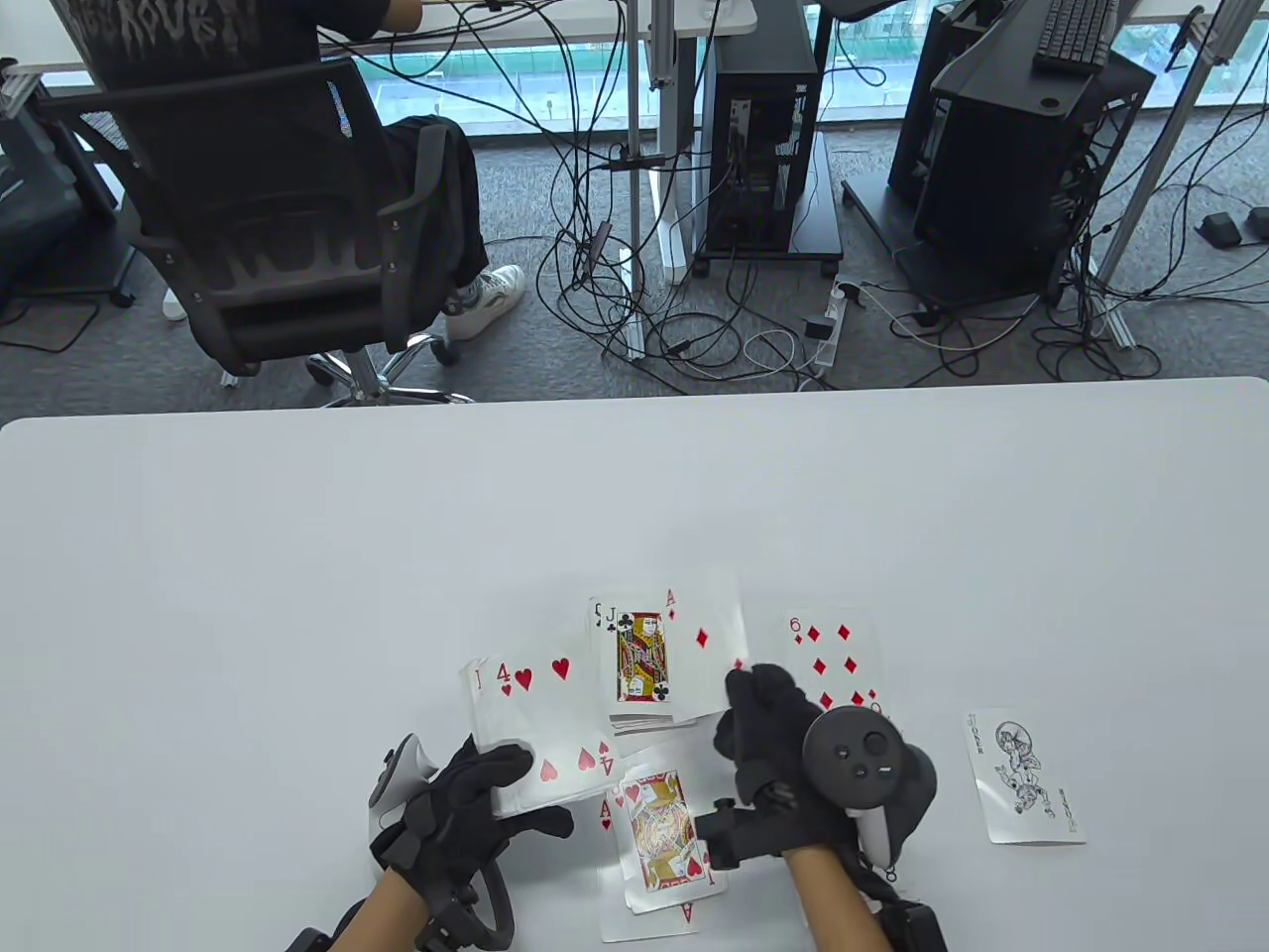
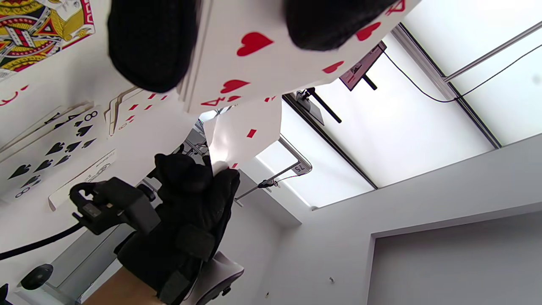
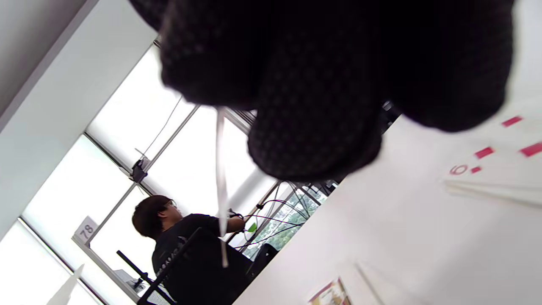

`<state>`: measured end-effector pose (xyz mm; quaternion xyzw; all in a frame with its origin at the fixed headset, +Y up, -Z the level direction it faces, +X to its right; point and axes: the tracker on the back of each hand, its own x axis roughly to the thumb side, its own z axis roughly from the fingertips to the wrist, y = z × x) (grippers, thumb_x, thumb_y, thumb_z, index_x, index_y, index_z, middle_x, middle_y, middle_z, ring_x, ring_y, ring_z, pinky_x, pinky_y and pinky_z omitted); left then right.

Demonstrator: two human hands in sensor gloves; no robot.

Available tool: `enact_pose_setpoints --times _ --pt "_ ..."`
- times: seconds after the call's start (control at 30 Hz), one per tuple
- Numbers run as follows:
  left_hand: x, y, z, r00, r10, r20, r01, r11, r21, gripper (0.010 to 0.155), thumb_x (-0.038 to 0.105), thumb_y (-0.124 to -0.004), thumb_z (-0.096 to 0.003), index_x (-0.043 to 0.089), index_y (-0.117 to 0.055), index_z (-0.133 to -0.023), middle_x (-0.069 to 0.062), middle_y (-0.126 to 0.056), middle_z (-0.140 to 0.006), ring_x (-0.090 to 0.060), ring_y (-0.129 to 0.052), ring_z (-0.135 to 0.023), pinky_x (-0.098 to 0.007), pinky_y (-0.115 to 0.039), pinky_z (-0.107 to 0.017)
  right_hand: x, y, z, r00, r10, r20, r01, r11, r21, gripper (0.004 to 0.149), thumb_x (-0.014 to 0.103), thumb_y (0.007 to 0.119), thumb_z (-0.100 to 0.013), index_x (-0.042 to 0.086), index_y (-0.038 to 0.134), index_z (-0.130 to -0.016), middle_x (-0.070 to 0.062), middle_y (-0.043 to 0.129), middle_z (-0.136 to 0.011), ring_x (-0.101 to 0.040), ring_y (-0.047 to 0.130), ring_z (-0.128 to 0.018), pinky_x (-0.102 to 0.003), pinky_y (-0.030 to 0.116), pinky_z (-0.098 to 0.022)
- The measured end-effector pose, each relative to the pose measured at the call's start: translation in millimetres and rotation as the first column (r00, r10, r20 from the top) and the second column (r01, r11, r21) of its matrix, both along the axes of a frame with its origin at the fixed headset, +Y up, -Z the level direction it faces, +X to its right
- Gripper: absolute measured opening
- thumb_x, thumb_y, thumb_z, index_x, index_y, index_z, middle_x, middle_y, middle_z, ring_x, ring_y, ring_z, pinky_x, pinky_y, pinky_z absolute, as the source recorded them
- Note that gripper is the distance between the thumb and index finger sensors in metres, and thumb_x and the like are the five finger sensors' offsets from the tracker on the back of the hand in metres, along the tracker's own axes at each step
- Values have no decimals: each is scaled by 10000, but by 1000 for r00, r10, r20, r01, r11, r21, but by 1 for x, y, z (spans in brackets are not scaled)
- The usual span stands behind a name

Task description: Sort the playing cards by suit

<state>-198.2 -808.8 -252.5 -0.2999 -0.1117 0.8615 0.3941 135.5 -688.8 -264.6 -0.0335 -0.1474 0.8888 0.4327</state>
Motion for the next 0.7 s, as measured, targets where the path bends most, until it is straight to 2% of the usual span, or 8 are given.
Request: enact_pose_setpoints --times 0.07,0.13,0.2,0.37,0.47,0.57,0.7 --pt "-1 -1 0 1000 -7 -4 7 1000 -1 502 369 -675 -608 359 -454 -1058 58 -595 -1112 -275 -753 -980 -411 -834 -556 23 3 -11 996 88 16 -87 993 -76 384 229 672 -525 -109 777 -676 -26 930 -305 -213 1003 -240 -426 884 -225" --pt "-1 -1 0 1000 -9 -7 9 1000 -4 504 372 -674 -608 358 -452 -1060 59 -594 -1113 -275 -752 -981 -411 -835 -555 44 -2 -20 979 183 93 -171 977 -127 385 227 681 -519 -113 786 -667 -30 931 -291 -217 1003 -226 -432 882 -215" --pt "-1 -1 0 1000 5 -11 -5 1000 -8 502 372 -673 -608 359 -452 -1059 59 -594 -1112 -275 -752 -980 -411 -834 -554 64 -16 -27 957 261 129 -221 940 -261 387 228 684 -517 -114 789 -666 -29 931 -285 -217 1002 -220 -431 882 -212" --pt "-3 0 -1 1000 11 -23 -11 1000 -4 503 374 -671 -609 361 -449 -1060 59 -593 -1113 -273 -752 -981 -409 -835 -556 85 -49 -38 941 288 179 -178 869 -462 395 233 698 -514 -122 798 -657 -22 925 -255 -204 995 -181 -422 880 -183" --pt "-2 -1 0 1000 12 -22 -13 1000 -18 503 375 -671 -609 360 -448 -1060 60 -591 -1114 -272 -751 -982 -407 -835 -556 85 -63 -44 900 415 131 -266 763 -589 411 248 705 -514 -128 801 -649 -18 921 -241 -198 989 -162 -419 877 -170" --pt "0 0 0 999 26 -18 -27 999 -19 502 377 -669 -610 359 -447 -1060 59 -590 -1114 -273 -749 -983 -406 -834 -557 82 -72 -52 844 535 40 -367 629 -686 433 269 704 -515 -129 798 -655 -13 920 -240 -192 987 -156 -415 878 -167" --pt "-1 1 -1 999 31 -23 -31 999 -13 501 377 -668 -611 361 -446 -1060 62 -590 -1114 -270 -750 -983 -406 -835 -557 77 -76 -58 788 616 -14 -437 543 -717 459 289 709 -514 -136 794 -665 -19 920 -242 -199 986 -158 -421 875 -168"
